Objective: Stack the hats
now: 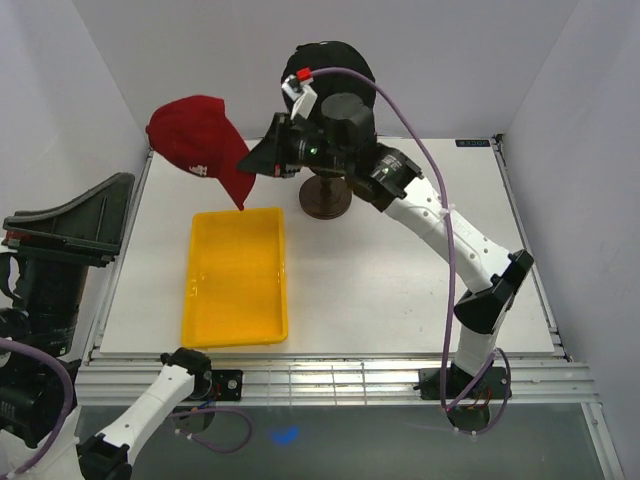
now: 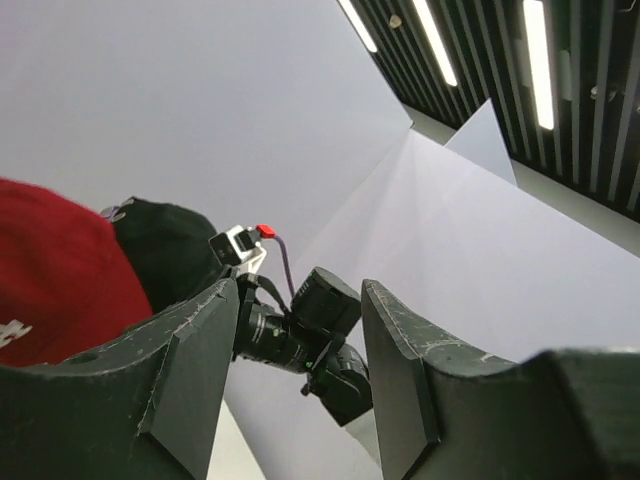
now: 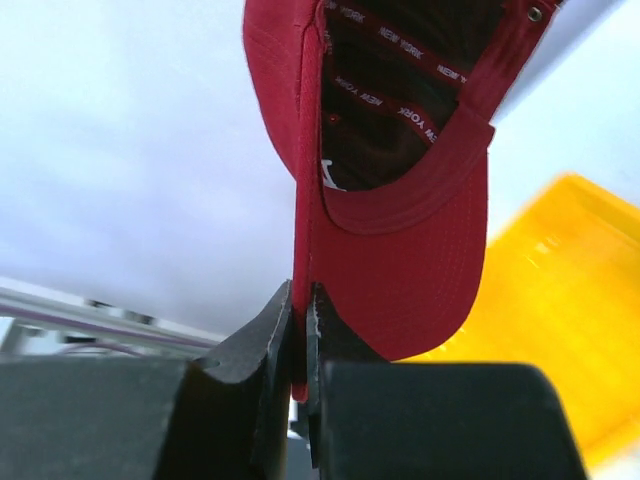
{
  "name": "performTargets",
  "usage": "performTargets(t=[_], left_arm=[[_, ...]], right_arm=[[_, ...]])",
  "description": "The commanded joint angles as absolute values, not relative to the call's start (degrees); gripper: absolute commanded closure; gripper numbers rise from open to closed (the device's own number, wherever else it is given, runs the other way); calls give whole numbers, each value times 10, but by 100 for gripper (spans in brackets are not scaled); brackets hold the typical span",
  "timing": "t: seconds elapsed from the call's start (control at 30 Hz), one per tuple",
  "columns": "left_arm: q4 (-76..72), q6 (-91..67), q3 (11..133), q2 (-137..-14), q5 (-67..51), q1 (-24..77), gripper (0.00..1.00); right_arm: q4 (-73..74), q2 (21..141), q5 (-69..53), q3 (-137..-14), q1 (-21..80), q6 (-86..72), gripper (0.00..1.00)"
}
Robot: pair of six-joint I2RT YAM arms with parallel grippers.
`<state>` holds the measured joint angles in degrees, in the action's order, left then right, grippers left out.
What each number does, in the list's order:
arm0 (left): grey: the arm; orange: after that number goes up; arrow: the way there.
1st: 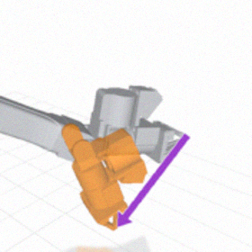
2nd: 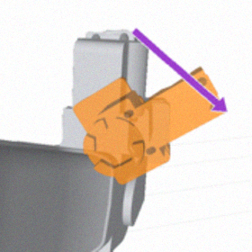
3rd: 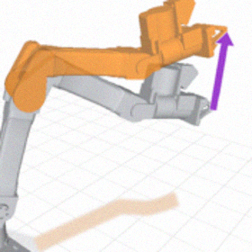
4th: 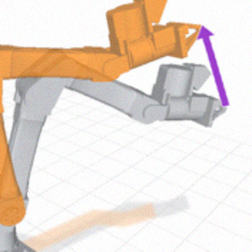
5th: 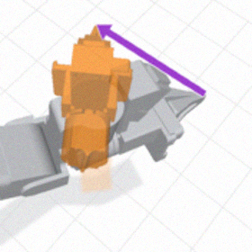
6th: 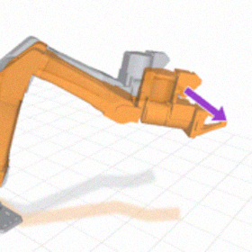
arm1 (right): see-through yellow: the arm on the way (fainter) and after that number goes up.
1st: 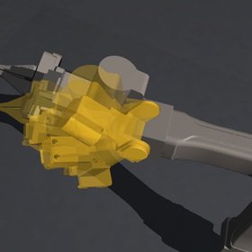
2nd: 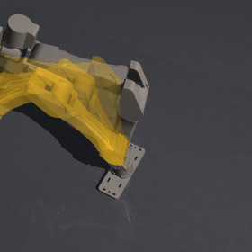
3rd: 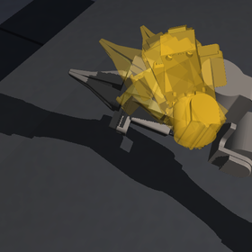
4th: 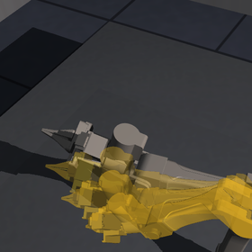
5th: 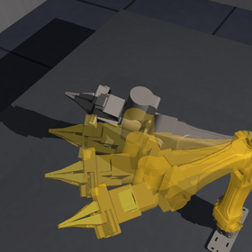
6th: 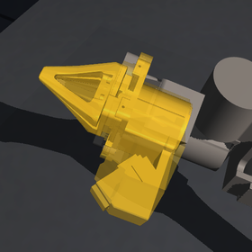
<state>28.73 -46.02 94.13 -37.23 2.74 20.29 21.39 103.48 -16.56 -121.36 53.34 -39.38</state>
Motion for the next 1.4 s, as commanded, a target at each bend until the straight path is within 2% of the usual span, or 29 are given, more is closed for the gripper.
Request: performTargets(t=[0.0,0.17,0.37,0.77,1.23,1.37], left_arm=[[250,-446,931,-390,42,200,37],[248,-446,916,-399,45,200,37],[247,-445,906,-406,45,200,37],[248,-459,892,-426,28,200,37],[236,-477,871,-435,11,200,37],[235,-482,866,-435,8,200,37]], right_arm=[[-10,977,-311,-1219,451,-531,92],[-299,992,-365,-1200,354,-814,92],[-438,1016,-309,-1182,280,-1013,92],[-553,951,-232,-975,223,-1178,92],[-635,905,-237,-835,184,-1259,92],[-643,909,-253,-830,184,-1276,92]])
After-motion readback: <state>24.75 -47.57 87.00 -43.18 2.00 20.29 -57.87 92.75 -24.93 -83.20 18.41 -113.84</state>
